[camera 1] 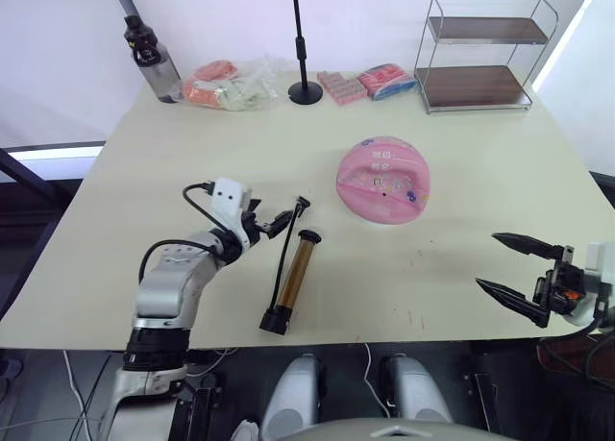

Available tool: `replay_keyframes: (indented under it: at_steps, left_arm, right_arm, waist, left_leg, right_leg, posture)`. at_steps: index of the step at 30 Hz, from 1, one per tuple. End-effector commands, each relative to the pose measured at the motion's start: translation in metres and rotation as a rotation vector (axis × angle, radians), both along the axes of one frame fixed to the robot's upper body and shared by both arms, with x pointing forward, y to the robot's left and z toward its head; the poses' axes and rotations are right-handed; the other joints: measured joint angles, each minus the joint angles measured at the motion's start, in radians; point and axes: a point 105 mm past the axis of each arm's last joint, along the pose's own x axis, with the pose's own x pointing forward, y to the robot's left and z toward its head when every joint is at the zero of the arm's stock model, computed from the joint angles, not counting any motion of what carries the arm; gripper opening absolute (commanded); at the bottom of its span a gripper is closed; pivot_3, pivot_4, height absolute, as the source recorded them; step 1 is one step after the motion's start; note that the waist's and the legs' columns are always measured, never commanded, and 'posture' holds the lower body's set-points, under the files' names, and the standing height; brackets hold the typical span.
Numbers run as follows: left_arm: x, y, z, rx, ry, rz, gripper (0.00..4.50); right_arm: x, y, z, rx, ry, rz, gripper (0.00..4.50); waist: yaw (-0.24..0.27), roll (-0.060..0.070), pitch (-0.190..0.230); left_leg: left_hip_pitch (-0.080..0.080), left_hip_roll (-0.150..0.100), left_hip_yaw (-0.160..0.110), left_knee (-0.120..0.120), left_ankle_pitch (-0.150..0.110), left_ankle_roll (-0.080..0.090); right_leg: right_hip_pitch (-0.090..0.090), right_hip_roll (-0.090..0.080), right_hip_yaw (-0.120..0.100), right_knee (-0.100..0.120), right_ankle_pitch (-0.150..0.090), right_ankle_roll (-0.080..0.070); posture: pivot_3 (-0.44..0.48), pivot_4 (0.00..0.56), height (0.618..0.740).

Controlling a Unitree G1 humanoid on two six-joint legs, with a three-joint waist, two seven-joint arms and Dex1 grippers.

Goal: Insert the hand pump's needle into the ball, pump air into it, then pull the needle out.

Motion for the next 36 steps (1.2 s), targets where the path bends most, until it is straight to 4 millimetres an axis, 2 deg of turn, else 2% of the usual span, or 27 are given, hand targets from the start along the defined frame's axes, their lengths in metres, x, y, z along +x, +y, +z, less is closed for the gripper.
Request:
replay_keyframes:
  at_steps: [1,5,10,15,16,20,21,22,24,25,26,27,33,36]
  left_arm:
    - [0.011,-0.005,0.0,0.055,-0.007,0.031,4.41]
    - [0.017,-0.011,-0.012,0.08,0.031,0.039,4.41]
    - [0.018,-0.015,-0.039,0.112,0.135,0.075,4.41]
    - [0.014,-0.017,-0.049,0.124,0.182,0.075,4.41]
    - [0.013,-0.017,-0.051,0.122,0.189,0.079,3.93]
    - [0.006,-0.015,-0.06,0.148,0.206,0.078,2.53]
    - [0.005,-0.013,-0.061,0.16,0.203,0.08,1.97]
    - [0.005,-0.012,-0.061,0.166,0.197,0.081,1.83]
    - [0.007,-0.013,-0.058,0.142,0.167,0.082,0.91]
    - [0.008,-0.014,-0.056,0.123,0.152,0.086,0.82]
    - [0.01,-0.015,-0.052,0.113,0.126,0.081,0.25]
    - [0.011,-0.015,-0.05,0.105,0.108,0.078,0.01]
    - [0.017,-0.014,-0.021,0.067,-0.058,0.026,0.01]
    - [0.015,-0.022,0.005,0.017,-0.19,-0.095,0.01]
  right_arm:
    - [0.0,0.008,0.014,0.021,-0.049,0.022,4.4]
    - [0.0,0.009,0.013,0.021,-0.046,0.026,4.4]
    - [0.002,0.008,0.014,0.02,-0.052,0.025,4.4]
    - [0.002,0.007,0.015,0.02,-0.058,0.024,4.4]
    - [0.002,0.007,0.015,0.024,-0.059,0.024,4.5]
    - [0.004,0.007,0.016,0.051,-0.063,0.014,4.5]
    - [0.004,0.008,0.016,0.05,-0.062,0.016,4.5]
    - [0.004,0.008,0.015,0.05,-0.062,0.019,4.5]
    - [0.004,0.008,0.015,0.05,-0.062,0.022,4.5]
    - [0.004,0.009,0.015,0.05,-0.062,0.024,4.5]
    - [0.004,0.009,0.015,0.05,-0.062,0.026,4.5]
    - [0.004,0.009,0.015,0.051,-0.062,0.029,4.5]
    - [0.005,0.012,0.015,0.056,-0.061,0.048,4.5]
    - [0.007,0.016,0.016,0.07,-0.056,0.047,4.5]
  waist:
    - [0.005,0.0,0.0]
    - [0.008,0.0,0.0]
    - [0.008,0.0,0.0]
    - [0.008,0.0,0.0]
    - [0.008,0.0,0.0]
    - [0.008,0.001,-0.001]
    - [0.008,0.002,-0.001]
    - [0.008,0.002,-0.002]
    - [0.008,0.002,-0.002]
    - [0.007,0.003,-0.003]
    - [0.006,0.004,-0.003]
    - [0.007,0.004,-0.003]
    - [0.007,0.003,-0.003]
    - [0.008,0.003,-0.003]
  left_leg:
    - [0.0,0.0,0.0,0.0,0.0,0.0]
    - [-0.001,-0.002,-0.001,0.0,0.0,0.0]
    - [-0.001,-0.002,-0.001,0.0,0.0,0.0]
    - [0.001,-0.002,-0.001,0.0,0.0,0.0]
    - [0.001,-0.002,-0.001,0.0,0.0,0.0]
    - [0.001,-0.002,-0.001,0.0,0.0,0.0]
    - [0.001,-0.002,-0.002,0.0,0.0,0.0]
    - [0.001,-0.002,-0.001,0.0,0.0,0.0]
    - [0.001,-0.002,-0.001,0.0,0.0,0.0]
    - [0.001,-0.002,-0.001,0.0,0.0,0.0]
    - [0.002,-0.002,-0.001,0.0,0.0,0.0]
    - [0.002,-0.002,-0.001,0.0,0.0,0.0]
    - [0.002,-0.001,-0.001,0.0,0.0,0.0]
    - [0.001,-0.001,-0.002,0.0,0.0,0.0]
  right_leg:
    - [0.0,0.0,0.0,0.0,0.0,0.0]
    - [0.0,0.0,0.0,0.0,0.0,0.0]
    - [0.0,0.0,0.0,0.0,0.0,0.0]
    - [0.001,0.0,0.0,0.0,0.0,0.0]
    - [0.001,0.0,0.0,0.0,0.0,0.0]
    - [0.001,0.0,0.0,0.0,0.0,0.0]
    - [0.001,0.0,0.0,0.0,0.0,0.0]
    - [0.001,-0.001,0.0,0.0,0.0,0.0]
    - [0.001,-0.001,0.0,0.0,0.0,0.0]
    - [0.002,0.0,0.0,0.0,0.0,0.0]
    - [0.002,0.0,0.0,0.0,0.0,0.0]
    - [0.002,0.0,0.0,0.0,0.0,0.0]
    - [0.002,0.0,0.0,0.0,0.0,0.0]
    - [0.002,0.0,-0.001,0.0,0.0,0.0]
  posture:
    - [0.0,0.15,0.74]
    - [0.0,0.15,0.74]
    - [0.0,0.15,0.74]
    - [0.0,0.15,0.74]
    - [0.0,0.15,0.74]
    - [0.0,0.15,0.74]
    - [0.0,0.15,0.74]
    - [0.0,0.15,0.74]
    - [0.0,0.15,0.74]
    - [0.0,0.15,0.74]
    - [0.0,0.15,0.74]
    - [0.0,0.15,0.74]
    - [0.0,0.15,0.74]
    - [0.0,0.15,0.74]
